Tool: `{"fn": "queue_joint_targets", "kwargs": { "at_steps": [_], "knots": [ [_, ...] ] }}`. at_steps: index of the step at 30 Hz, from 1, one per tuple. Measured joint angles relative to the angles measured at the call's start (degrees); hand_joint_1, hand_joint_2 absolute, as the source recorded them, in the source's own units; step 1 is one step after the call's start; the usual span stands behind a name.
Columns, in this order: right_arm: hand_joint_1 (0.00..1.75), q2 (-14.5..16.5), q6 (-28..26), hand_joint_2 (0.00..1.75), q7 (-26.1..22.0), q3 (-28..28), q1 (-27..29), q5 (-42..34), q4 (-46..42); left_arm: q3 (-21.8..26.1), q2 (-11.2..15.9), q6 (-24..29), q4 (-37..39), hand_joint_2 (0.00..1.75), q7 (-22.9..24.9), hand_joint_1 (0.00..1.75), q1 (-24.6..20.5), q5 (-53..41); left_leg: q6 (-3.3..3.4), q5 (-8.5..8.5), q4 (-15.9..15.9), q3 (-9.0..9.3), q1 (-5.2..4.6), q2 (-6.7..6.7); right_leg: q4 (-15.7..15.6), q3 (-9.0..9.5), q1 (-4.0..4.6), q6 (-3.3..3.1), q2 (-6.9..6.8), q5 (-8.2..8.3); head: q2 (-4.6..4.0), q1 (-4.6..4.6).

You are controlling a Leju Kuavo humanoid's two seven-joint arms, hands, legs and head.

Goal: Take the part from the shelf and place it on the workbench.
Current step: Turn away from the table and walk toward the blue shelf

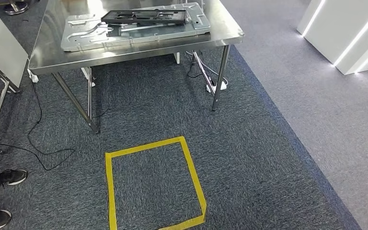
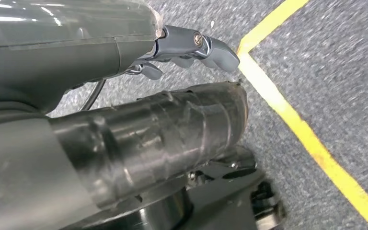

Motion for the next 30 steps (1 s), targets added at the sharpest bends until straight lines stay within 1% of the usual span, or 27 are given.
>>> {"fn": "queue_joint_targets", "kwargs": {
  "at_steps": [1, 2, 3, 4, 5, 6, 7, 9, 10, 11, 12, 13, 14, 15, 16, 17, 18, 19, 20, 21, 22, 24, 25, 26, 28, 29, 30],
  "knots": [
    [0.0, 0.0, 0.0, 0.0, 0.0, 0.0, 0.0, 0.0, 0.0, 0.0, 0.0, 0.0, 0.0, 0.0, 0.0, 0.0, 0.0, 0.0, 0.25, 0.13, -0.1, 0.0, -0.03, 0.73, 3.2, -1.49, -0.04, 0.07, -1.23, -1.94, 0.0, 0.04],
    [0.0, 0.0, 0.0, 0.0, 0.0, 0.0, -0.1, 0.1, 0.0, 0.0, 0.0, 0.0, 0.0, 0.0, 0.0, 0.0, 0.0, 0.0, 0.41, 0.15, -0.1, -0.1, -0.09, 1.41, 7.0, -3.28, -0.06, 0.22, -2.03, -3.97, 0.0, 0.08],
    [0.0, 0.0, 0.0, 0.0, 0.0, 0.0, -0.1, 0.1, 0.0, 0.0, 0.0, 0.0, 0.0, 0.0, 0.0, 0.0, 0.1, 0.0, 0.48, 0.11, -0.1, -0.19, -0.15, 2.18, 10.4, -4.87, -0.15, 0.4, -2.44, -5.43, 0.0, 0.07],
    [0.0, 0.0, 0.0, 0.0, 0.0, 0.0, -0.1, 0.1, 0.0, 0.0, 0.0, 0.0, 0.0, 0.0, 0.0, 0.0, 0.1, 0.0, 0.47, 0.06, 0.0, -0.25, -0.19, 2.91, 12.4, -5.68, -0.25, 0.56, -2.69, -5.89, 0.0, 0.08],
    [0.0, 0.0, 0.0, 0.0, 0.0, 0.0, 0.0, 0.1, 0.0, 0.0, 0.0, 0.0, 0.0, 0.0, 0.0, 0.0, 0.1, 0.0, 0.41, -0.02, 0.1, -0.26, -0.19, 3.59, 12.2, -5.39, -0.36, 0.69, -2.93, -5.24, 0.0, 0.08],
    [0.0, 0.0, 0.0, 0.0, 0.0, 0.0, 0.0, 0.2, 0.0, 0.0, 0.0, 0.0, 0.0, 0.0, 0.0, 0.0, 0.1, 0.0, 0.3, -0.13, 0.1, -0.22, -0.18, 4.23, 9.9, -3.99, -0.46, 0.76, -3.3, -3.74, 0.0, 0.08],
    [0.0, 0.0, 0.0, 0.0, 0.1, 0.0, 0.0, 0.2, 0.0, 0.0, -0.1, 0.0, 0.0, 0.0, 0.0, 0.0, 0.1, 0.0, 0.1, -0.31, 0.3, -0.11, -0.2, 4.79, 6.0, -1.7, -0.52, 0.72, -4.23, -1.86, -0.01, 0.09],
    [0.0, 0.0, 0.1, 0.0, 0.1, 0.0, -0.1, 0.4, 0.0, 0.0, -0.1, 0.0, 0.0, 0.0, 0.0, 0.0, 0.0, 0.0, -0.54, -0.84, 0.7, 0.02, -0.5, 5.77, -0.9, 2.08, -0.24, 0.23, -6.58, 0.39, -0.01, 0.05],
    [0.0, 0.0, 0.1, 0.0, 0.2, 0.0, -0.1, 0.5, 0.0, 0.0, -0.1, 0.0, 0.0, 0.0, 0.0, 0.0, 0.0, 0.1, -0.88, -1.08, 0.9, 0.11, -0.66, 6.22, -2.6, 2.93, -0.06, -0.11, -7.3, 0.69, -0.01, 0.02],
    [0.0, 0.0, 0.1, 0.0, 0.3, 0.0, -0.1, 0.5, 0.0, 0.0, -0.1, 0.0, 0.0, 0.0, 0.0, 0.0, 0.0, 0.1, -1.18, -1.24, 1.0, 0.21, -0.78, 6.67, -3.0, 2.97, 0.12, -0.43, -7.25, 0.56, 0.0, -0.02],
    [0.0, 0.0, 0.1, 0.0, 0.4, 0.0, -0.1, 0.6, 0.0, 0.0, -0.1, 0.0, 0.0, 0.0, 0.0, 0.0, -0.1, 0.2, -1.45, -1.32, 0.9, 0.39, -0.74, 7.14, -3.0, 2.86, 0.11, -0.77, -6.54, 0.68, 0.0, -0.05],
    [0.0, 0.0, 0.1, 0.0, 0.5, 0.0, 0.0, 0.6, 0.0, 0.0, -0.1, 0.1, 0.0, 0.0, 0.0, 0.0, -0.2, 0.3, -1.8, -1.59, 1.1, 0.51, -0.6, 6.91, -3.1, 2.85, 0.07, -1.09, -6.04, 0.8, 0.0, -0.04],
    [0.0, 0.0, 0.1, 0.0, 0.6, 0.0, 0.0, 0.7, 0.0, 0.1, -0.1, 0.1, 0.0, 0.0, -0.1, 0.0, -0.3, 0.4, -2.13, -2.33, 1.8, 0.32, -0.46, 6.02, -3.3, 2.83, -0.02, -1.45, -5.49, 0.96, 0.0, -0.05],
    [0.0, 0.0, 0.1, 0.0, 0.6, 0.0, 0.0, 0.7, 0.0, 0.1, -0.1, 0.2, 0.0, 0.0, -0.1, 0.0, -0.3, 0.5, -2.42, -3.68, 3.6, -0.35, -0.3, 4.76, -3.4, 2.82, -0.12, -1.78, -4.96, 1.15, 0.0, -0.05],
    [0.0, 0.0, 0.1, 0.0, 0.7, 0.0, 0.0, 0.7, 0.0, 0.2, -0.1, 0.3, 0.0, 0.0, -0.1, 0.0, -0.2, 0.6, -2.64, -5.54, 6.4, -1.57, -0.16, 3.26, -3.5, 2.78, -0.19, -2.03, -4.42, 1.27, 0.0, -0.08],
    [0.0, 0.0, 0.1, 0.0, 0.7, 0.0, -0.1, 0.7, 0.0, 0.2, -0.1, 0.4, 0.0, 0.0, -0.1, 0.0, -0.1, 0.6, -2.71, -7.54, 10.2, -3.28, -0.12, 2.3, -3.5, 2.68, -0.17, -2.19, -3.82, 1.34, 0.0, -0.09],
    [0.0, 0.0, 0.1, 0.0, 0.7, 0.0, -0.1, 0.8, 0.0, 0.3, -0.1, 0.4, 0.0, 0.0, 0.0, 0.0, 0.0, 0.6, -2.75, -9.11, 14.1, -5.06, -0.08, 1.89, -3.4, 2.58, -0.12, -2.28, -3.15, 1.37, 0.0, -0.09],
    [0.0, 0.0, 0.1, 0.0, 0.8, 0.0, -0.1, 0.8, 0.0, 0.3, -0.1, 0.5, 0.0, 0.0, 0.1, 0.0, 0.1, 0.6, -2.74, -9.69, 16.7, -6.37, -0.07, 1.73, -3.4, 2.53, -0.07, -2.32, -2.41, 1.39, 0.0, -0.09],
    [0.0, 0.0, 0.1, 0.0, 0.8, 0.0, 0.0, 0.8, 0.0, 0.4, -0.1, 0.5, 0.0, 0.0, 0.2, 0.0, 0.1, 0.6, -2.66, -9.11, 17.4, -6.85, -0.07, 1.66, -3.3, 2.5, -0.05, -2.32, -1.64, 1.39, 0.0, -0.09],
    [0.0, 0.0, 0.1, 0.0, 0.9, 0.0, 0.0, 0.8, 0.0, 0.4, -0.1, 0.5, 0.0, 0.0, 0.2, 0.0, 0.2, 0.6, -2.51, -7.38, 15.7, -6.24, -0.07, 1.52, -3.2, 2.52, -0.05, -2.32, -0.84, 1.39, 0.0, -0.09],
    [0.0, 0.0, 0.2, 0.0, 0.9, 0.0, 0.0, 0.8, 0.0, 0.4, 0.0, 0.5, 0.0, 0.0, 0.3, 0.0, 0.2, 0.6, -2.29, -4.98, 12.2, -4.79, -0.07, 0.96, -3.1, 2.57, -0.06, -2.29, -0.07, 1.39, 0.0, -0.09],
    [0.0, 0.2, 0.4, 0.0, 0.9, 0.0, -0.1, 0.8, 0.1, 0.4, 0.0, 0.6, 0.0, 0.0, 0.3, 0.0, 0.2, 0.6, -1.75, -1.6, 4.8, -1.82, -0.02, -1.82, -2.9, 2.47, -0.05, -1.97, 1.34, 1.44, 0.0, -0.07],
    [0.0, 0.2, 0.5, 0.0, 0.9, 0.0, -0.1, 0.9, 0.1, 0.5, 0.0, 0.6, 0.0, 0.0, 0.2, 0.0, 0.1, 0.6, -1.57, -0.95, 2.7, -1.05, -0.07, -2.93, -2.8, 2.28, -0.12, -1.62, 1.94, 1.53, 0.0, -0.06],
    [0.0, 0.3, 0.6, 0.0, 0.9, 0.0, -0.1, 1.0, 0.1, 0.6, 0.0, 0.6, 0.0, 0.0, 0.2, 0.0, 0.1, 0.6, -1.4, -0.95, 1.9, -0.81, -0.17, -3.51, -2.9, 2.07, -0.24, -1.19, 2.55, 1.67, 0.0, -0.07],
    [0.0, 0.3, 0.7, 0.0, 0.9, 0.0, 0.0, 1.1, 0.1, 0.7, 0.0, 0.6, 0.0, 0.0, 0.0, 0.0, -0.1, 0.6, -0.87, -0.58, 1.4, -0.6, -0.24, -2.45, -3.0, 1.77, -0.47, -0.37, 3.39, 1.97, 0.0, -0.06],
    [0.0, 0.3, 0.7, 0.0, 0.9, 0.0, 0.1, 1.2, 0.1, 0.7, 0.0, 0.6, 0.0, 0.0, 0.0, 0.0, -0.1, 0.7, -0.46, -0.28, 1.1, -0.42, -0.18, -1.78, -2.7, 1.55, -0.43, -0.12, 2.68, 1.72, 0.0, -0.04],
    [0.0, 0.3, 0.7, 0.0, 1.0, 0.0, 0.1, 1.3, 0.2, 0.7, 0.0, 0.6, 0.0, 0.0, -0.1, 0.0, -0.1, 0.7, 0.01, 0.01, 0.6, -0.28, -0.1, -1.0, -1.4, 0.9, -0.31, 0.05, 1.38, 0.78, 0.0, 0.04]
  ]
}}
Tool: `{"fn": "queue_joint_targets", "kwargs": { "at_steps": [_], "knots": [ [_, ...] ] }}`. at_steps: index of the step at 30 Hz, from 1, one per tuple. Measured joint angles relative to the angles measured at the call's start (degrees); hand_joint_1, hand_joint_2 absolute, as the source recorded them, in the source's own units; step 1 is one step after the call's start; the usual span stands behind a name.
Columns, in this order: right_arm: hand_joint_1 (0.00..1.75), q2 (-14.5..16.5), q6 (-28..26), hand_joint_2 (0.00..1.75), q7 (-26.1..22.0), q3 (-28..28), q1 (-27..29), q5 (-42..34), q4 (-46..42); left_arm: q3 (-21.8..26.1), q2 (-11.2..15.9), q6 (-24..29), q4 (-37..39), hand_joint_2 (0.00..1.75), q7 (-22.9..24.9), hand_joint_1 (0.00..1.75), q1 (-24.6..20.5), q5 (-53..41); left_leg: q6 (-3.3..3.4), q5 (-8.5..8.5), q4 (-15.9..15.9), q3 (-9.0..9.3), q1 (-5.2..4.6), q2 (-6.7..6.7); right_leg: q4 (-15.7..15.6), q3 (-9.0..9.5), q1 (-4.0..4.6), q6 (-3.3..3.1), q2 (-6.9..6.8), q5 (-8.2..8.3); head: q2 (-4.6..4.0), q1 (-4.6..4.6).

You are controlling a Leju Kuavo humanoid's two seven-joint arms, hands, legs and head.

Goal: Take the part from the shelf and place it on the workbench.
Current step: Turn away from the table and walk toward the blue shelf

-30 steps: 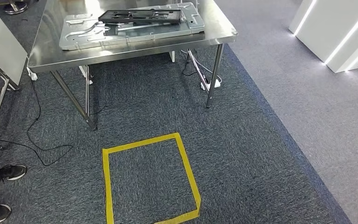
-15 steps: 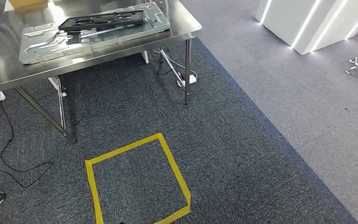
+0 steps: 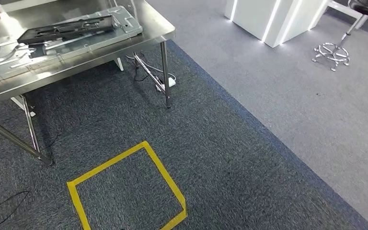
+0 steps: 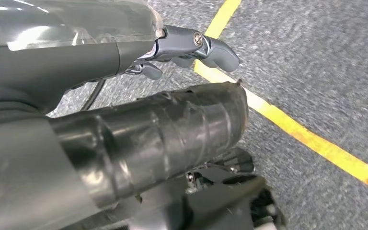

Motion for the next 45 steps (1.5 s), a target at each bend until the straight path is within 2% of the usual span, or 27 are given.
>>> {"fn": "queue_joint_targets", "kwargs": {
  "at_steps": [2, 4, 5, 7, 9, 11, 13, 15, 18, 19, 20, 21, 22, 24, 26, 28, 29, 31, 33, 34, 35, 36, 38, 40, 42, 44, 45],
  "knots": [
    [0.0, 0.0, 0.0, 0.0, 0.1, 0.0, -0.1, 0.1, 0.0, 0.0, 0.0, 0.0, 0.0, 0.0, -0.1, 0.0, 0.1, 0.0, 0.59, 0.24, -0.3, 0.02, -0.11, 1.7, 5.8, -2.74, 0.15, 0.21, -3.01, -3.5, 0.0, 0.12],
    [0.0, 0.0, 0.0, 0.0, 0.2, 0.0, -0.2, 0.3, 0.0, 0.1, 0.0, 0.0, 0.0, 0.0, -0.1, 0.0, 0.2, 0.0, 0.77, 0.17, -0.2, -0.15, -0.33, 3.46, 12.3, -5.72, 0.05, 0.5, -3.98, -6.2, 0.0, 0.15],
    [0.0, 0.0, 0.0, 0.0, 0.2, 0.0, -0.1, 0.4, 0.1, 0.1, 0.0, 0.0, 0.0, 0.0, 0.0, 0.0, 0.2, -0.1, 0.77, 0.11, -0.2, -0.2, -0.4, 4.26, 13.3, -6.08, -0.02, 0.61, -4.21, -6.15, 0.0, 0.14],
    [0.0, 0.0, 0.0, 0.0, 0.3, 0.0, 0.0, 0.5, 0.1, 0.1, 0.0, 0.0, 0.0, 0.0, 0.0, 0.0, 0.2, -0.1, 0.58, -0.07, 0.0, -0.15, -0.43, 5.63, 8.8, -3.26, -0.11, 0.65, -5.01, -3.27, 0.0, 0.15],
    [0.0, 0.0, 0.0, 0.0, 0.5, 0.0, 0.0, 0.6, 0.1, 0.1, 0.0, 0.0, 0.0, 0.0, 0.0, 0.0, 0.2, -0.1, 0.08, -0.43, 0.2, 0.01, -0.61, 6.72, 1.2, 0.94, 0.11, 0.26, -7.53, -0.63, 0.0, 0.13],
    [0.0, 0.0, -0.1, 0.0, 0.7, 0.0, -0.1, 0.7, 0.1, 0.1, 0.0, 0.0, 0.0, 0.0, 0.1, 0.0, 0.1, -0.2, -0.54, -0.73, 0.4, 0.21, -0.84, 7.62, -1.9, 2.4, 0.52, -0.32, -8.79, -0.07, 0.0, 0.1],
    [0.0, 0.0, -0.1, 0.0, 0.8, 0.0, 0.0, 0.7, 0.1, 0.1, 0.0, 0.0, 0.0, 0.0, 0.1, 0.0, -0.1, -0.2, -1.12, -0.86, 0.4, 0.41, -0.9, 8.46, -2.0, 2.23, 0.55, -0.87, -7.59, 0.23, 0.0, 0.09],
    [0.0, 0.0, -0.1, 0.0, 0.8, -0.1, 0.0, 0.8, 0.1, 0.1, 0.0, 0.0, 0.0, 0.0, 0.1, 0.0, -0.1, -0.2, -1.71, -2.18, 1.7, 0.03, -0.67, 7.08, -2.5, 2.27, 0.26, -1.58, -6.5, 0.69, 0.0, 0.06],
    [0.0, 0.0, -0.1, 0.0, 0.8, -0.2, -0.1, 0.9, 0.1, 0.1, 0.0, 0.0, 0.0, 0.0, 0.2, 0.0, 0.1, -0.2, -2.29, -7.82, 11.6, -4.26, -0.2, 3.19, -2.7, 2.01, 0.2, -2.25, -4.7, 1.1, 0.0, -0.01],
    [0.0, 0.0, -0.1, 0.0, 0.8, -0.2, -0.1, 0.9, 0.1, 0.1, 0.0, 0.0, 0.0, 0.0, 0.2, 0.0, 0.2, -0.2, -2.39, -9.03, 15.0, -5.85, -0.15, 2.8, -2.7, 1.93, 0.25, -2.3, -3.99, 1.14, 0.0, 0.01],
    [0.0, 0.0, -0.1, 0.0, 0.8, -0.3, -0.1, 1.0, 0.1, 0.2, 0.0, 0.0, 0.0, 0.0, 0.3, 0.0, 0.3, -0.2, -2.43, -9.06, 16.7, -6.65, -0.13, 2.68, -2.6, 1.91, 0.29, -2.32, -3.28, 1.16, 0.0, 0.0],
    [0.0, 0.0, -0.1, 0.0, 0.8, -0.3, 0.0, 1.1, 0.1, 0.2, 0.0, 0.0, 0.0, 0.0, 0.3, 0.0, 0.3, -0.2, -2.42, -7.98, 16.2, -6.51, -0.1, 2.6, -2.6, 1.93, 0.3, -2.32, -2.52, 1.17, 0.0, 0.0],
    [0.0, 0.0, -0.1, 0.0, 0.8, -0.4, 0.0, 1.3, 0.1, 0.2, 0.0, 0.0, 0.0, 0.0, 0.3, 0.0, 0.3, -0.1, -2.34, -5.94, 13.6, -5.36, -0.04, 2.32, -2.4, 1.96, 0.29, -2.28, -1.75, 1.16, 0.0, 0.0],
    [0.0, 0.1, 0.1, 0.0, 0.8, -0.4, 0.0, 1.6, 0.1, 0.3, 0.0, 0.0, 0.0, 0.0, 0.3, 0.0, 0.4, -0.1, -2.07, -2.04, 5.9, -2.06, 0.15, 0.07, -2.0, 1.8, 0.29, -1.98, -0.33, 1.08, 0.0, 0.01],
    [0.0, 0.3, 0.2, 0.0, 0.7, -0.4, -0.1, 1.8, 0.1, 0.5, 0.0, -0.1, 0.0, 0.0, 0.3, 0.0, 0.4, 0.0, -1.81, -0.84, 1.7, -0.46, 0.16, -1.84, -1.6, 1.3, 0.25, -1.3, 0.95, 1.16, 0.0, 0.01],
    [0.0, 0.4, 0.2, 0.0, 0.6, -0.4, 0.0, 2.0, 0.1, 0.6, 0.0, -0.2, 0.0, 0.0, 0.2, 0.0, 0.2, 0.1, -1.35, -0.84, 1.2, -0.29, 0.0, -1.27, -1.7, 0.92, 0.12, -0.44, 2.14, 1.49, 0.0, 0.01],
    [0.0, 0.4, 0.2, 0.0, 0.6, -0.4, 0.1, 2.2, 0.1, 0.6, 0.0, -0.2, 0.0, 0.0, 0.2, 0.0, 0.2, 0.2, -0.92, -0.58, 0.9, -0.12, 0.02, -0.58, -1.6, 0.8, 0.06, -0.13, 2.07, 1.44, 0.0, 0.02],
    [0.0, 0.5, 0.3, 0.0, 0.6, -0.4, 0.2, 2.5, 0.2, 0.6, 0.0, -0.3, 0.0, 0.0, 0.1, 0.0, 0.2, 0.4, 0.02, 0.01, 0.1, 0.12, 0.12, 0.87, 1.0, -0.51, 0.17, 0.32, -0.24, -0.4, 0.0, 0.11],
    [0.0, 0.5, 0.5, 0.0, 0.5, -0.4, 0.1, 2.7, 0.2, 0.7, 0.0, -0.4, 0.0, 0.0, 0.1, 0.0, 0.4, 0.5, 0.52, 0.18, -0.1, 0.06, -0.08, 2.48, 7.7, -3.71, 0.19, 0.62, -3.18, -4.12, 0.0, 0.17],
    [0.0, 0.5, 0.7, 0.0, 0.5, -0.4, 0.1, 2.7, 0.2, 0.7, 0.0, -0.5, 0.0, 0.0, 0.1, 0.0, 0.5, 0.5, 0.59, 0.14, -0.1, -0.01, -0.22, 3.36, 11.2, -5.35, 0.12, 0.79, -3.74, -5.51, 0.0, 0.15],
    [0.0, 0.5, 0.8, 0.0, 0.5, -0.4, 0.1, 2.8, 0.2, 0.7, 0.0, -0.5, 0.0, 0.0, 0.1, 0.0, 0.5, 0.5, 0.62, 0.09, -0.1, -0.04, -0.31, 4.19, 13.3, -6.29, 0.02, 0.94, -4.07, -5.98, 0.0, 0.15],
    [0.0, 0.5, 0.9, 0.0, 0.5, -0.4, 0.1, 2.8, 0.2, 0.7, 0.0, -0.6, 0.0, 0.0, 0.1, 0.0, 0.5, 0.5, 0.61, 0.02, 0.0, -0.02, -0.37, 4.97, 13.4, -6.2, -0.06, 1.04, -4.32, -5.38, 0.0, 0.15],
    [0.0, 0.5, 1.0, 0.0, 0.5, -0.4, 0.2, 3.0, 0.2, 0.7, 0.1, -0.7, 0.0, 0.0, 0.1, 0.0, 0.4, 0.5, 0.39, -0.19, 0.0, 0.21, -0.4, 6.21, 7.4, -2.74, -0.15, 1.0, -5.38, -1.93, 0.0, 0.16],
    [0.0, 0.5, 1.2, 0.0, 0.4, -0.4, 0.1, 3.2, 0.3, 0.7, 0.1, -0.8, 0.0, 0.0, 0.0, 0.0, 0.4, 0.5, -0.17, -0.58, 0.2, 0.45, -0.65, 7.24, 0.3, 1.07, 0.26, 0.42, -7.43, 0.44, -0.01, 0.14],
    [0.0, 0.5, 1.4, 0.0, 0.3, -0.3, 0.0, 3.6, 0.3, 0.7, 0.1, -0.9, 0.0, 0.0, -0.2, 0.0, 0.2, 0.5, -0.78, -0.88, 0.3, 0.65, -0.88, 8.1, -1.9, 2.0, 0.73, -0.34, -8.07, 0.65, 0.0, 0.1],
    [0.0, 0.6, 1.5, 0.0, 0.3, -0.3, 0.1, 3.9, 0.3, 0.7, 0.1, -1.0, 0.0, 0.0, -0.3, 0.0, 0.0, 0.5, -1.35, -1.17, 0.4, 0.95, -0.76, 8.58, -2.2, 1.89, 0.63, -0.98, -6.96, 0.89, 0.0, 0.08],
    [0.0, 0.6, 1.6, 0.0, 0.3, -0.2, 0.1, 4.0, 0.3, 0.7, 0.1, -1.0, 0.0, 0.0, -0.4, 0.0, -0.1, 0.5, -1.65, -1.76, 0.9, 0.84, -0.65, 7.86, -2.4, 1.93, 0.5, -1.32, -6.45, 1.05, 0.0, 0.08]
  ]
}}
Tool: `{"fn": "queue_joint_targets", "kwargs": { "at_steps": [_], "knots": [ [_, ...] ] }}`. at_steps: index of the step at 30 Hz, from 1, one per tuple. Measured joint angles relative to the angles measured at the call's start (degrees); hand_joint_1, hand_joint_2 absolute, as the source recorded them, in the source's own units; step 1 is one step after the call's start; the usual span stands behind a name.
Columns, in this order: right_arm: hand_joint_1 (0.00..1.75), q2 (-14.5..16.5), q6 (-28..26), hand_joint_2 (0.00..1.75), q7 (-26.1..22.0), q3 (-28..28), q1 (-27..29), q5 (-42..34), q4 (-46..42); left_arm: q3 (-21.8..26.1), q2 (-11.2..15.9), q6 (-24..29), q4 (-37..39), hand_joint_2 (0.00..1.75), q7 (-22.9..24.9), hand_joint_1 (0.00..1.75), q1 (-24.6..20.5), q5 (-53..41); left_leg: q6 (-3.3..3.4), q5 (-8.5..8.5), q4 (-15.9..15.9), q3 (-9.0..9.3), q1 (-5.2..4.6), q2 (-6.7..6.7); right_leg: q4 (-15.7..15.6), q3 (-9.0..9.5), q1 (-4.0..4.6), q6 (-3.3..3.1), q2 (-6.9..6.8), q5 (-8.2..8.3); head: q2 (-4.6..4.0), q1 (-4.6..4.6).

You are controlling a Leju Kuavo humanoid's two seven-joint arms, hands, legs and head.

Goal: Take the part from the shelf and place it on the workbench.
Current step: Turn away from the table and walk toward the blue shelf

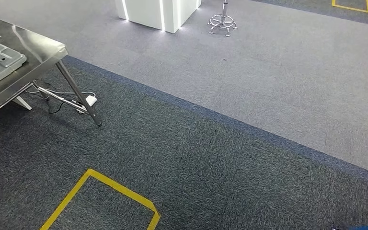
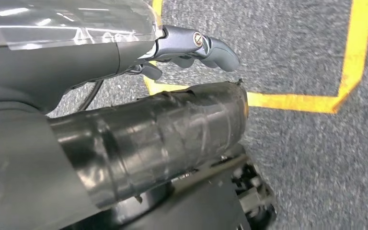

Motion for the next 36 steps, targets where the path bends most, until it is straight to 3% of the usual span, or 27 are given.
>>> {"fn": "queue_joint_targets", "kwargs": {
  "at_steps": [2, 4, 5, 6, 7, 8, 10, 12, 14, 15, 16, 18, 20, 21, 22, 23, 25, 27, 29, 30, 32, 34, 35, 36],
  "knots": [
    [0.0, 0.0, 0.1, 0.0, 0.1, 0.1, -0.1, 0.2, 0.0, 0.0, 0.0, 0.0, 0.0, 0.0, -0.1, 0.0, 0.1, 0.0, -0.47, -2.94, 4.3, -1.77, 0.3, -2.76, -0.3, 0.06, -0.22, -0.7, 1.06, 0.33, 0.0, -0.01],
    [0.0, 0.0, 0.2, 0.0, 0.3, 0.3, -0.2, 0.3, 0.0, 0.0, 0.0, -0.1, 0.0, 0.0, -0.1, 0.0, 0.3, 0.0, -0.68, -6.58, 11.9, -5.25, 0.39, -4.75, -0.3, -0.11, -0.12, -1.04, 2.35, 0.45, 0.0, -0.03],
    [0.0, 0.0, 0.3, 0.0, 0.4, 0.4, -0.2, 0.4, 0.1, 0.0, 0.0, -0.1, 0.0, 0.0, -0.1, 0.0, 0.4, 0.1, -0.73, -7.34, 14.7, -6.63, 0.41, -5.04, -0.2, -0.14, -0.08, -1.07, 3.07, 0.47, 0.0, -0.02],
    [0.0, 0.0, 0.4, 0.0, 0.4, 0.4, -0.1, 0.4, 0.1, 0.1, 0.0, -0.1, 0.0, 0.0, -0.1, 0.0, 0.5, 0.1, -0.72, -6.92, 15.5, -7.19, 0.41, -5.18, -0.1, -0.16, -0.06, -1.07, 3.83, 0.47, 0.0, -0.02],
    [0.0, 0.0, 0.4, 0.0, 0.5, 0.4, -0.1, 0.4, 0.1, 0.1, 0.0, -0.1, 0.0, 0.0, -0.1, 0.0, 0.5, 0.2, -0.65, -5.34, 14.1, -6.7, 0.43, -5.31, 0.0, -0.14, -0.06, -1.06, 4.61, 0.47, 0.0, -0.02],
    [0.0, 0.1, 0.4, 0.0, 0.5, 0.5, -0.1, 0.5, 0.1, 0.1, 0.1, -0.1, 0.0, 0.0, -0.2, 0.0, 0.5, 0.2, -0.52, -3.03, 10.7, -5.31, 0.48, -5.82, 0.2, -0.14, -0.08, -1.01, 5.39, 0.44, 0.0, -0.02],
    [0.0, 0.1, 0.4, 0.0, 0.5, 0.5, -0.2, 0.5, 0.2, 0.1, 0.1, -0.1, 0.0, 0.0, -0.2, 0.0, 0.6, 0.2, -0.24, 0.37, 3.5, -2.42, 0.64, -8.4, 0.6, -0.41, -0.05, -0.64, 6.83, 0.38, 0.0, -0.01],
    [0.0, 0.2, 0.4, 0.0, 0.5, 0.6, -0.2, 0.5, 0.3, 0.2, 0.2, -0.1, 0.0, 0.0, -0.2, 0.0, 0.5, 0.2, 0.02, 1.07, 0.8, -1.52, 0.6, -9.94, 0.9, -0.89, -0.1, 0.08, 7.97, 0.51, 0.0, 0.0],
    [0.0, 0.2, 0.4, 0.0, 0.5, 0.6, 0.0, 0.5, 0.3, 0.2, 0.2, -0.1, 0.0, 0.0, -0.2, 0.0, 0.3, 0.3, 0.59, 1.46, 0.4, -1.37, 0.54, -8.82, 0.8, -1.21, -0.25, 0.87, 8.92, 0.79, 0.0, 0.01],
    [0.0, 0.2, 0.4, 0.0, 0.5, 0.6, 0.1, 0.5, 0.3, 0.2, 0.2, -0.1, 0.0, 0.0, -0.3, 0.0, 0.3, 0.3, 1.03, 1.75, 0.0, -1.24, 0.57, -8.14, 1.1, -1.45, -0.26, 1.15, 8.4, 0.51, 0.0, 0.02],
    [0.0, 0.2, 0.4, 0.0, 0.5, 0.6, 0.1, 0.5, 0.3, 0.2, 0.2, -0.2, 0.0, 0.0, -0.3, 0.0, 0.3, 0.3, 1.47, 2.06, -0.4, -1.14, 0.65, -7.38, 2.3, -2.09, -0.19, 1.37, 7.23, -0.38, 0.0, 0.06],
    [0.0, 0.2, 0.4, 0.0, 0.5, 0.6, 0.0, 0.6, 0.3, 0.2, 0.2, -0.2, 0.0, 0.0, -0.4, 0.0, 0.4, 0.3, 2.0, 2.34, -0.7, -1.23, 0.57, -5.77, 8.0, -4.79, -0.11, 1.71, 4.01, -3.85, 0.0, 0.13],
    [0.0, 0.2, 0.5, 0.0, 0.5, 0.6, 0.0, 0.7, 0.3, 0.2, 0.3, -0.2, 0.0, 0.0, -0.5, 0.0, 0.6, 0.3, 2.14, 2.31, -0.7, -1.42, 0.39, -4.0, 14.7, -7.92, -0.27, 2.1, 2.59, -6.74, 0.0, 0.14],
    [0.0, 0.2, 0.5, 0.0, 0.5, 0.7, 0.0, 0.7, 0.3, 0.2, 0.3, -0.3, 0.0, 0.0, -0.6, 0.0, 0.6, 0.4, 2.15, 2.25, -0.7, -1.47, 0.33, -3.14, 16.1, -8.44, -0.38, 2.26, 2.28, -6.84, 0.0, 0.14],
    [0.0, 0.2, 0.6, 0.0, 0.5, 0.7, 0.0, 0.8, 0.3, 0.2, 0.3, -0.3, 0.0, 0.0, -0.7, 0.0, 0.5, 0.4, 2.11, 2.18, -0.6, -1.47, 0.31, -2.37, 15.2, -7.83, -0.47, 2.36, 1.97, -5.87, 0.0, 0.15],
    [0.0, 0.2, 0.6, 0.0, 0.5, 0.7, 0.1, 0.8, 0.3, 0.2, 0.3, -0.3, 0.0, 0.0, -0.7, 0.0, 0.5, 0.4, 2.01, 2.08, -0.6, -1.41, 0.32, -1.7, 12.4, -6.15, -0.5, 2.37, 1.43, -4.18, 0.0, 0.15],
    [0.0, 0.2, 0.7, 0.0, 0.5, 0.8, 0.0, 0.9, 0.3, 0.3, 0.3, -0.4, 0.0, 0.0, -0.8, 0.0, 0.4, 0.4, 1.55, 1.73, -0.4, -1.2, 0.17, -0.53, 4.7, -1.83, -0.22, 1.95, -0.95, -1.2, 0.0, 0.14],
    [0.0, 0.2, 0.7, 0.0, 0.6, 0.8, -0.1, 1.0, 0.3, 0.3, 0.4, -0.4, 0.0, 0.0, -0.7, 0.0, 0.4, 0.4, 0.93, 1.36, -0.2, -0.96, -0.09, 0.53, 0.8, 0.11, 0.24, 1.19, -2.27, -0.39, 0.0, 0.1],
    [0.0, 0.2, 0.7, 0.0, 0.6, 0.8, 0.0, 1.1, 0.3, 0.3, 0.4, -0.4, 0.0, 0.0, -0.7, 0.0, 0.2, 0.5, 0.34, 1.13, -0.2, -0.61, -0.15, 1.43, 0.5, 0.06, 0.36, 0.51, -1.23, -0.36, 0.0, 0.08],
    [0.0, 0.2, 0.7, 0.0, 0.7, 0.8, 0.1, 1.1, 0.3, 0.3, 0.4, -0.4, 0.0, 0.0, -0.7, 0.0, 0.1, 0.5, 0.0, 0.79, 0.0, -0.48, -0.04, 1.0, 0.3, 0.14, 0.26, 0.2, -0.66, -0.23, 0.0, 0.1],
    [0.0, 0.2, 0.7, 0.0, 0.7, 0.8, 0.1, 1.2, 0.3, 0.4, 0.4, -0.4, 0.0, 0.0, -0.6, 0.0, 0.1, 0.5, -0.66, -1.41, 3.0, -1.56, 0.25, -1.86, -0.1, 0.28, -0.04, -0.51, 0.5, 0.12, -0.01, 0.09],
    [0.0, 0.3, 0.8, 0.0, 0.7, 0.8, -0.1, 1.3, 0.3, 0.4, 0.4, -0.4, 0.0, 0.0, -0.6, 0.0, 0.3, 0.5, -1.0, -5.15, 10.1, -4.82, 0.45, -4.66, -0.1, 0.13, 0.0, -0.91, 1.79, 0.27, -0.01, 0.06],
    [0.0, 0.3, 0.8, 0.0, 0.7, 0.8, -0.1, 1.4, 0.3, 0.4, 0.4, -0.4, 0.0, 0.0, -0.6, 0.0, 0.5, 0.5, -1.07, -6.41, 13.6, -6.55, 0.48, -5.05, -0.1, 0.07, 0.06, -1.0, 2.55, 0.29, -0.01, 0.07],
    [0.0, 0.3, 0.9, 0.0, 0.8, 0.8, -0.1, 1.4, 0.3, 0.4, 0.4, -0.4, 0.0, 0.0, -0.5, 0.0, 0.6, 0.5, -1.1, -6.61, 15.6, -7.64, 0.48, -5.18, 0.0, 0.04, 0.1, -1.02, 3.36, 0.29, 0.0, 0.07]
  ]
}}
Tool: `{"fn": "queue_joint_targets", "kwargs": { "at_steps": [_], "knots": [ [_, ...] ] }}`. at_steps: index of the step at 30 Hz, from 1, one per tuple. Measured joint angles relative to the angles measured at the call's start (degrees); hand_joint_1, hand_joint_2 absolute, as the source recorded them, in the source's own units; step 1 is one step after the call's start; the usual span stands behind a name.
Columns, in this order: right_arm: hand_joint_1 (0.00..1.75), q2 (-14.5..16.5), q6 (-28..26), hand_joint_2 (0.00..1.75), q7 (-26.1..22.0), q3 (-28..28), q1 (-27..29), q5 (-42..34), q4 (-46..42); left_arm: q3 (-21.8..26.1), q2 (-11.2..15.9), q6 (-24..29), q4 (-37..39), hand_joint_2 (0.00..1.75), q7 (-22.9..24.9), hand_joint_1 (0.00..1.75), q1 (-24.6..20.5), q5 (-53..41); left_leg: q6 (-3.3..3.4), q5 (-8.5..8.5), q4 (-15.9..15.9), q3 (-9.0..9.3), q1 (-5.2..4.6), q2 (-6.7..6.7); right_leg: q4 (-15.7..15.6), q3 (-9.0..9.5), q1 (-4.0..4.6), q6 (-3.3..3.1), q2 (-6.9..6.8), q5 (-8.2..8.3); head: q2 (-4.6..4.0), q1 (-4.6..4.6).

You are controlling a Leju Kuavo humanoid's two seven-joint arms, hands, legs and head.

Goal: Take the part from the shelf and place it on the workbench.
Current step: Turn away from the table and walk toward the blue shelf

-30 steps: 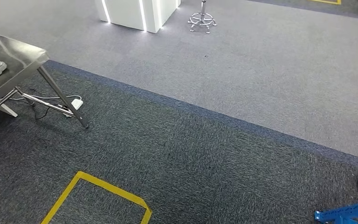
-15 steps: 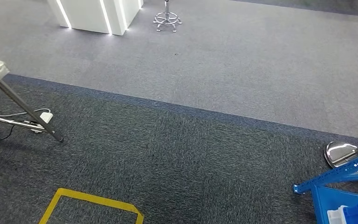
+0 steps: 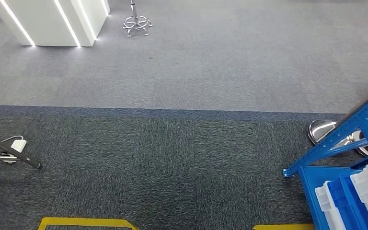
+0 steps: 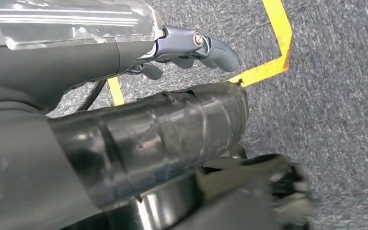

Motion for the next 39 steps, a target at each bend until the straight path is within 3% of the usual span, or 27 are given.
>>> {"fn": "queue_joint_targets", "kwargs": {
  "at_steps": [1, 2, 3, 5, 7, 9, 11, 13, 15, 16, 17, 20, 22, 24, 25, 27, 29, 30, 31, 32, 33, 35, 37, 39],
  "knots": [
    [0.0, 0.0, 0.0, 0.0, 0.0, 0.0, 0.0, 0.0, 0.0, 0.0, 0.0, 0.0, 0.0, 0.0, 0.0, 0.0, 0.1, 0.0, 0.03, 0.89, 0.1, -0.21, 0.02, -0.05, 0.1, 0.0, 0.01, 0.02, 0.79, -0.02, 0.0, 0.01],
    [0.0, 0.0, 0.0, 0.0, 0.0, 0.0, 0.1, 0.1, 0.0, 0.0, 0.0, 0.0, 0.0, 0.0, 0.0, 0.0, 0.1, 0.0, 0.12, 2.83, -2.2, 0.64, 0.06, -0.26, 0.3, 0.0, 0.0, 0.05, 1.6, -0.04, 0.0, 0.01],
    [0.0, 0.0, 0.0, 0.0, 0.0, 0.0, 0.1, 0.1, 0.0, 0.1, 0.0, 0.0, 0.0, 0.0, 0.0, 0.0, 0.0, 0.0, 0.26, 5.16, -6.0, 2.25, 0.14, -0.87, 0.5, 0.0, -0.03, 0.14, 2.39, -0.1, 0.0, 0.01],
    [0.0, 0.0, -0.2, 0.0, 0.0, 0.0, 0.0, 0.2, 0.0, 0.2, 0.0, 0.0, 0.0, 0.0, 0.0, 0.0, 0.0, 0.1, 0.58, 7.82, -12.7, 5.06, 0.28, -3.4, 0.9, -0.2, -0.02, 0.58, 3.81, -0.21, 0.0, 0.01],
    [0.0, 0.1, -0.3, 0.0, -0.1, 0.0, 0.1, 0.3, 0.0, 0.3, 0.1, -0.1, 0.0, 0.0, -0.1, 0.0, -0.1, 0.1, 0.97, 7.98, -14.6, 5.79, 0.18, -4.72, 1.1, -0.58, -0.12, 1.29, 4.88, -0.11, 0.0, 0.02],
    [0.0, 0.1, -0.3, 0.0, -0.2, 0.0, 0.3, 0.3, 0.0, 0.3, 0.0, -0.3, 0.0, 0.0, -0.1, 0.0, -0.3, 0.1, 1.71, 8.42, -14.9, 5.92, 0.11, -3.62, 1.0, -0.89, -0.35, 2.04, 5.53, 0.07, 0.0, 0.02],
    [0.0, 0.0, -0.3, 0.0, -0.1, 0.0, 0.4, 0.3, 0.0, 0.3, 0.0, -0.4, 0.0, 0.0, -0.1, 0.0, -0.3, 0.1, 2.62, 8.92, -15.6, 6.08, 0.2, -2.21, 2.9, -1.85, -0.27, 2.52, 3.41, -1.27, 0.0, 0.13],
    [0.0, 0.0, -0.3, 0.0, -0.1, 0.0, 0.3, 0.3, 0.0, 0.4, -0.1, -0.4, 0.0, 0.0, 0.1, 0.0, -0.1, 0.1, 3.09, 9.11, -15.9, 5.99, 0.17, -0.64, 8.6, -4.61, -0.2, 2.8, 0.19, -4.7, 0.0, 0.26],
    [0.0, 0.0, -0.3, 0.0, -0.1, 0.0, 0.2, 0.4, 0.0, 0.4, -0.1, -0.4, 0.0, 0.0, 0.3, 0.0, 0.2, 0.1, 3.17, 9.04, -15.8, 5.85, 0.04, 1.13, 14.8, -7.55, -0.37, 3.12, -0.93, -7.22, 0.0, 0.27],
    [0.0, 0.0, -0.3, 0.0, -0.1, 0.0, 0.3, 0.4, 0.0, 0.5, 0.0, -0.4, 0.0, 0.0, 0.4, 0.0, 0.2, 0.1, 3.17, 8.97, -15.8, 5.82, 0.0, 1.99, 15.7, -7.85, -0.44, 3.22, -1.16, -7.05, 0.0, 0.27],
    [0.0, 0.0, -0.3, 0.0, -0.1, 0.0, 0.3, 0.4, 0.0, 0.5, 0.0, -0.4, 0.0, 0.0, 0.5, 0.0, 0.2, 0.0, 3.13, 8.87, -15.7, 5.84, -0.02, 2.75, 14.4, -7.04, -0.48, 3.24, -1.43, -5.86, -0.01, 0.27],
    [0.0, 0.0, -0.3, 0.0, -0.1, 0.0, 0.4, 0.6, 0.0, 0.6, -0.1, -0.4, 0.0, 0.0, 0.5, 0.0, 0.1, 0.0, 2.64, 8.42, -15.5, 6.18, -0.16, 4.55, 3.7, -1.23, -0.14, 2.59, -4.11, -1.34, -0.01, 0.27],
    [0.0, 0.0, -0.3, 0.0, -0.1, 0.0, 0.3, 0.7, 0.0, 0.6, -0.1, -0.4, 0.0, 0.0, 0.5, 0.0, -0.1, 0.0, 2.01, 8.14, -15.5, 6.48, -0.34, 5.48, 0.6, 0.21, 0.33, 1.87, -5.14, -0.82, 0.0, 0.26],
    [0.0, 0.0, -0.3, 0.0, -0.1, 0.0, 0.4, 0.7, 0.0, 0.6, -0.1, -0.4, 0.0, 0.0, 0.4, 0.0, -0.3, 0.0, 1.36, 7.97, -15.7, 6.83, -0.38, 6.23, 0.4, 0.19, 0.37, 1.27, -4.11, -0.61, 0.0, 0.25],
    [0.0, 0.0, -0.3, 0.0, -0.1, 0.0, 0.5, 0.8, 0.0, 0.7, -0.1, -0.4, 0.0, 0.0, 0.4, 0.0, -0.4, 0.0, 1.02, 7.64, -15.4, 6.89, -0.29, 5.73, 0.2, 0.28, 0.22, 0.95, -3.58, -0.45, 0.0, 0.25],
    [0.0, 0.1, -0.3, 0.0, -0.1, 0.0, 0.4, 0.8, 0.0, 0.7, -0.1, -0.4, 0.0, 0.0, 0.4, 0.0, -0.4, 0.0, 0.45, 5.28, -12.0, 5.54, -0.08, 2.99, -0.3, 0.46, -0.17, 0.25, -2.47, -0.04, 0.0, 0.18],
    [0.0, 0.1, -0.3, 0.0, -0.1, 0.0, 0.2, 0.9, 0.0, 0.8, -0.1, -0.4, 0.0, 0.0, 0.4, 0.0, -0.2, 0.0, 0.15, 1.58, -4.7, 2.15, 0.11, 0.44, -0.3, 0.32, -0.18, -0.09, -1.25, 0.08, 0.0, 0.13],
    [0.0, 0.1, -0.3, 0.0, -0.1, 0.0, 0.2, 0.9, 0.0, 0.8, -0.1, -0.4, 0.0, 0.0, 0.4, 0.0, -0.1, 0.0, 0.06, 0.48, -1.4, 0.49, 0.14, 0.09, -0.3, 0.3, -0.17, -0.13, -0.5, 0.09, 0.0, 0.13],
    [0.0, 0.1, -0.3, 0.0, -0.1, 0.0, 0.2, 1.0, 0.0, 0.8, -0.1, -0.4, 0.0, 0.0, 0.4, 0.0, 0.0, 0.0, 0.02, 0.52, 0.2, -0.46, 0.17, -0.01, -0.3, 0.31, -0.16, -0.14, 0.27, 0.09, 0.0, 0.13],
    [0.0, 0.1, -0.3, 0.0, -0.1, 0.0, 0.3, 1.0, 0.0, 0.8, -0.1, -0.4, 0.0, 0.0, 0.4, 0.0, 0.1, 0.0, 0.04, 1.71, -0.2, -0.46, 0.2, -0.07, -0.2, 0.35, -0.16, -0.12, 1.08, 0.08, 0.0, 0.13],
    [0.0, 0.1, -0.3, 0.0, -0.1, 0.0, 0.3, 1.0, 0.0, 0.8, 0.0, -0.4, 0.0, 0.0, 0.4, 0.0, 0.1, 0.0, 0.12, 3.83, -2.9, 0.55, 0.26, -0.36, -0.1, 0.39, -0.19, -0.05, 1.91, 0.03, 0.0, 0.13],
    [0.0, 0.1, -0.3, 0.0, -0.1, 0.0, 0.3, 1.1, 0.0, 0.8, 0.0, -0.4, 0.0, 0.0, 0.4, 0.0, 0.1, 0.0, 0.35, 7.76, -10.5, 3.55, 0.43, -2.77, 0.4, 0.23, -0.2, 0.31, 3.4, -0.17, 0.0, 0.14],
    [0.0, 0.1, -0.3, 0.0, -0.1, 0.0, 0.2, 1.1, 0.0, 0.9, 0.0, -0.4, 0.0, 0.0, 0.4, 0.0, 0.1, 0.0, 0.59, 8.92, -14.5, 5.1, 0.5, -4.84, 0.9, -0.27, -0.24, 0.98, 4.73, -0.26, 0.0, 0.15],
    [0.0, 0.1, -0.2, 0.0, -0.1, 0.0, 0.3, 1.1, 0.0, 0.9, 0.0, -0.4, 0.0, 0.0, 0.5, 0.0, 0.0, 0.0, 1.01, 8.91, -14.9, 5.28, 0.39, -4.21, 0.9, -0.71, -0.37, 1.76, 6.0, -0.04, 0.0, 0.16]
  ]
}}
